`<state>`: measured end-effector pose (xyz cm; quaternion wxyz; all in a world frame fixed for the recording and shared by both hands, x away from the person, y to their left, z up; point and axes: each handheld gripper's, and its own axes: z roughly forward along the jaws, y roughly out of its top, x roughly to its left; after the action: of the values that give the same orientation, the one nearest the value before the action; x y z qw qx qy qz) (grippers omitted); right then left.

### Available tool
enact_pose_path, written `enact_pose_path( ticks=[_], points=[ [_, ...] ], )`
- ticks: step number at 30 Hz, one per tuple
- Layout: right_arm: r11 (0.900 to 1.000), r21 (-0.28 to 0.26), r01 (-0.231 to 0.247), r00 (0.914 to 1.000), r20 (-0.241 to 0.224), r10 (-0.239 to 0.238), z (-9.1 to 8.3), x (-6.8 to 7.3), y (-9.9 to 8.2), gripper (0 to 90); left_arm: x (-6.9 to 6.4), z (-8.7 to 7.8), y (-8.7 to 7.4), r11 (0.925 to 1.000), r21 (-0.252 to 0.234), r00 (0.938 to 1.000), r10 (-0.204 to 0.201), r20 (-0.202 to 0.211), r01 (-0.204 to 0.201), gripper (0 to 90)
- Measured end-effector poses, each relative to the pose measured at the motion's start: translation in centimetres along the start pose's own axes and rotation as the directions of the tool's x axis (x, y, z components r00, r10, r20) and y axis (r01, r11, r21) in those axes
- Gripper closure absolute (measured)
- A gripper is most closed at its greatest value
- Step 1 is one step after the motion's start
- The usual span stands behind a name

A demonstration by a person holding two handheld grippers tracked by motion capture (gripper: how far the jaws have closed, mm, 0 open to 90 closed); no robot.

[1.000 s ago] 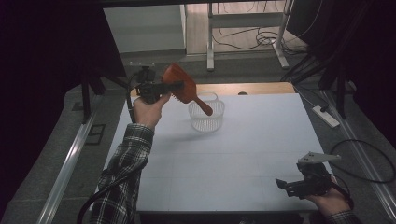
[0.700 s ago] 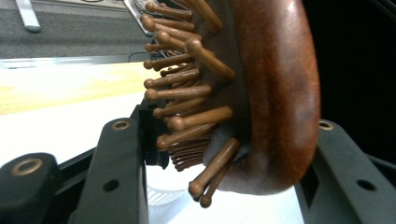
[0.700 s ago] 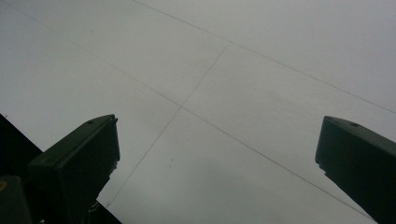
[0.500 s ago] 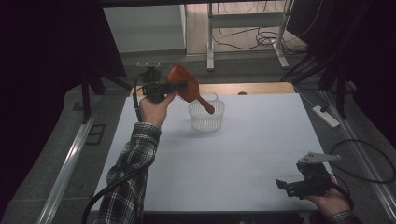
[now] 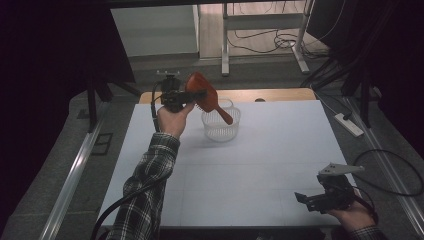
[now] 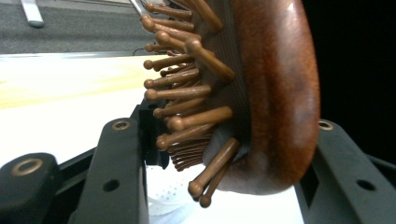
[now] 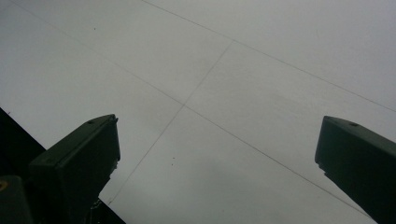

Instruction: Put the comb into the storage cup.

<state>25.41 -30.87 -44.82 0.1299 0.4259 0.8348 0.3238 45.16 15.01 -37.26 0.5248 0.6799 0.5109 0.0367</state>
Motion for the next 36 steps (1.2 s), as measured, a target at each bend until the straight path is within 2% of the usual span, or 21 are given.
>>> enact_pose_path(
  ticks=[21, 30, 36],
  points=[
    [1.0000, 0.000, 0.004, 1.0000, 0.000, -0.004, 0.0, 0.0, 0.0, 0.3, 0.9, 2.2, -2.0, 0.9996, 0.018, 0.9994, -0.023, -0.025, 0.024, 53.0],
    [1.0000, -0.003, 0.007, 1.0000, 0.000, -0.007, 0.0, 0.0, 0.0, 0.3, 1.1, 3.1, -2.8, 0.9990, 0.042, 0.9986, -0.012, -0.052, 0.014, 53.0],
    [1.0000, 0.001, 0.010, 0.9999, 0.002, -0.010, 0.0, 0.0, 0.0, 0.4, 1.5, 3.4, -3.4, 0.9985, 0.050, 0.9978, -0.021, -0.063, 0.024, 52.9]
  ],
)
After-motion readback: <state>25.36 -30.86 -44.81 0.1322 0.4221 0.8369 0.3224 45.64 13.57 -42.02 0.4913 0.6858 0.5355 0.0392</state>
